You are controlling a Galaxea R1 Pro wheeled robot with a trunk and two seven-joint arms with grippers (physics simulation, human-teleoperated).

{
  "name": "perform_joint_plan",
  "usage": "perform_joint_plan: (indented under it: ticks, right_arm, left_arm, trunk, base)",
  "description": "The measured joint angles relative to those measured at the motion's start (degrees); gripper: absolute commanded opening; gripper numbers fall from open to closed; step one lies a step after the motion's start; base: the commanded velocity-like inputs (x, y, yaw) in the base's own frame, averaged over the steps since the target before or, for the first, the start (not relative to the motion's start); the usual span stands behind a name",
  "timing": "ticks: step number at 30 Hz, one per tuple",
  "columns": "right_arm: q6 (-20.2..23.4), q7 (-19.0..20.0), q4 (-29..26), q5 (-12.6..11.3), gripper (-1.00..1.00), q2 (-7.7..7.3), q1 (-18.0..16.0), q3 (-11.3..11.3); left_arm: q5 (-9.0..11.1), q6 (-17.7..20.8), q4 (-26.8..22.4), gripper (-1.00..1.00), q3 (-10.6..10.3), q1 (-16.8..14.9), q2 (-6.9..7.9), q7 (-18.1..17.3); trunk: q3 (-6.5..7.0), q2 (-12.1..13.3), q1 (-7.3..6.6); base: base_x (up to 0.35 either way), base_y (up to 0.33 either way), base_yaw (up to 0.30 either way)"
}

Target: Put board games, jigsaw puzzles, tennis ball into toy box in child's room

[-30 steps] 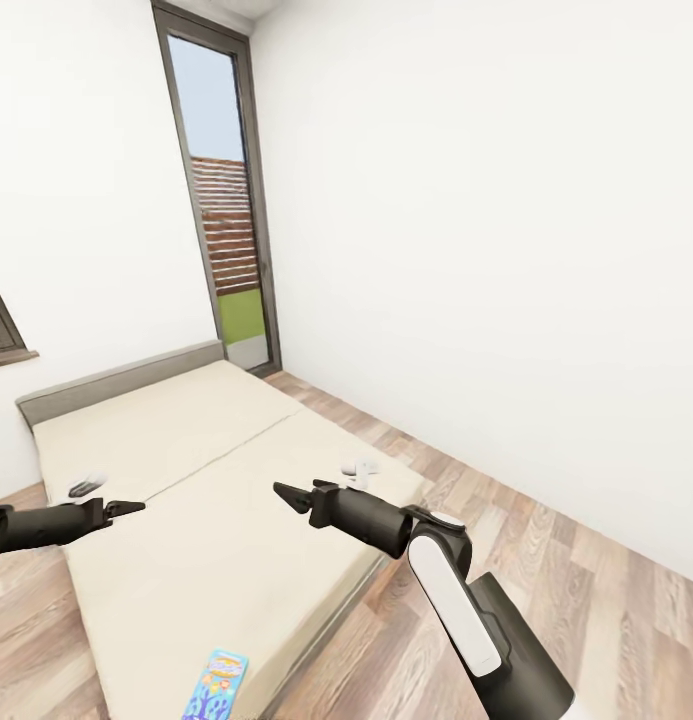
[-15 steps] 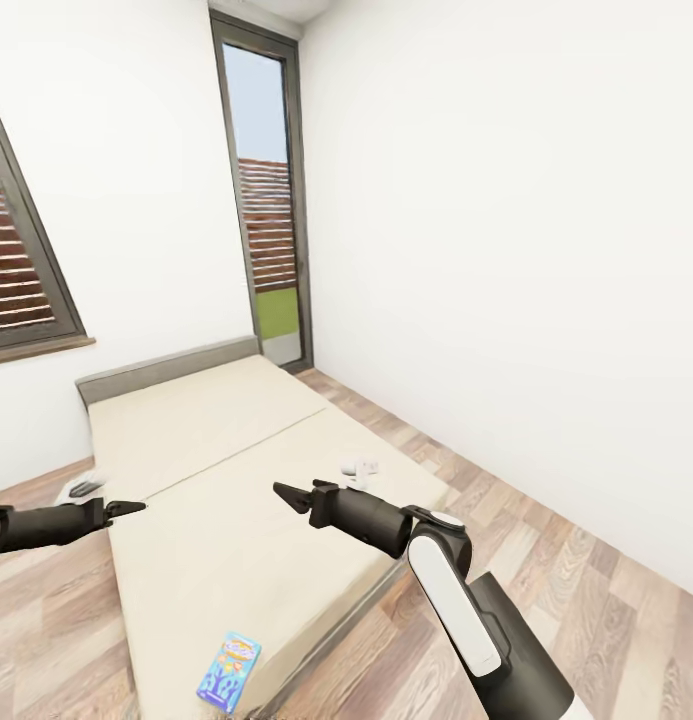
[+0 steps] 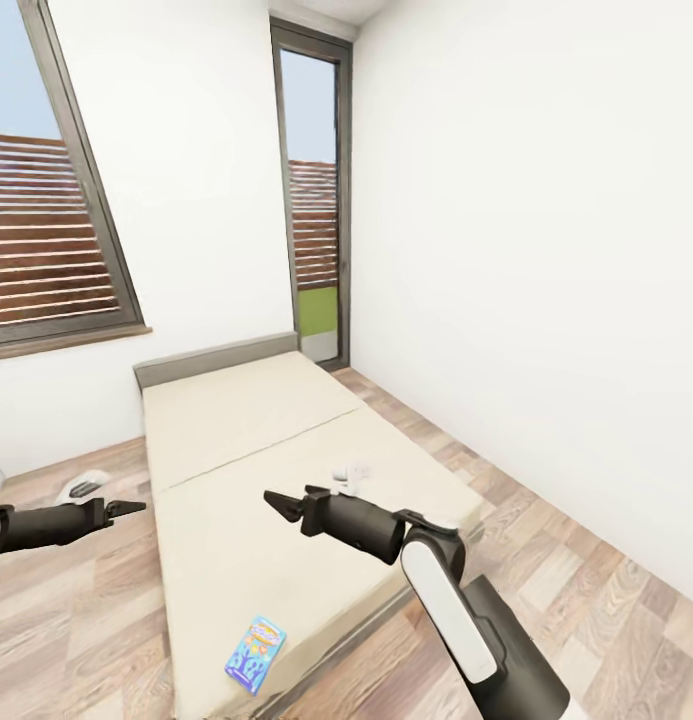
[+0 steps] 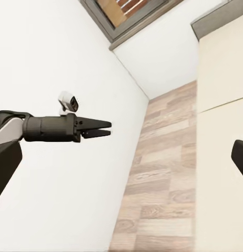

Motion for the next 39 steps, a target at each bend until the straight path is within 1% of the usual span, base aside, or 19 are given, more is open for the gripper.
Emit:
perform_joint_plan:
  ticks: [2, 8, 39]
  right_arm:
    - [0.0, 0.0, 0.0, 0.0, 1.0, 0.0, 0.0, 0.4]
    - [0.0, -0.1, 0.0, 0.0, 1.0, -0.01, 0.0, 0.8]
    - [0.0, -0.1, 0.0, 0.0, 1.0, -0.15, 0.0, 0.9]
  left_arm:
    - [0.0, 0.0, 0.0, 1.0, 0.0, 0.0, 0.0, 0.0]
    - [0.0, 0.0, 0.0, 1.0, 0.0, 0.0, -0.01, 0.0]
    - [0.0, 0.0, 0.0, 1.0, 0.1, 0.0, 0.03, 0.1]
  trunk:
    - [0.0, 0.0, 0.0]
    - [0.0, 0.0, 0.0]
    - [0.0, 0.0, 0.0]
  base:
    - [0.0, -0.004, 0.28]
    - [0.0, -0.001, 0.28]
    - [0.0, -0.001, 0.281]
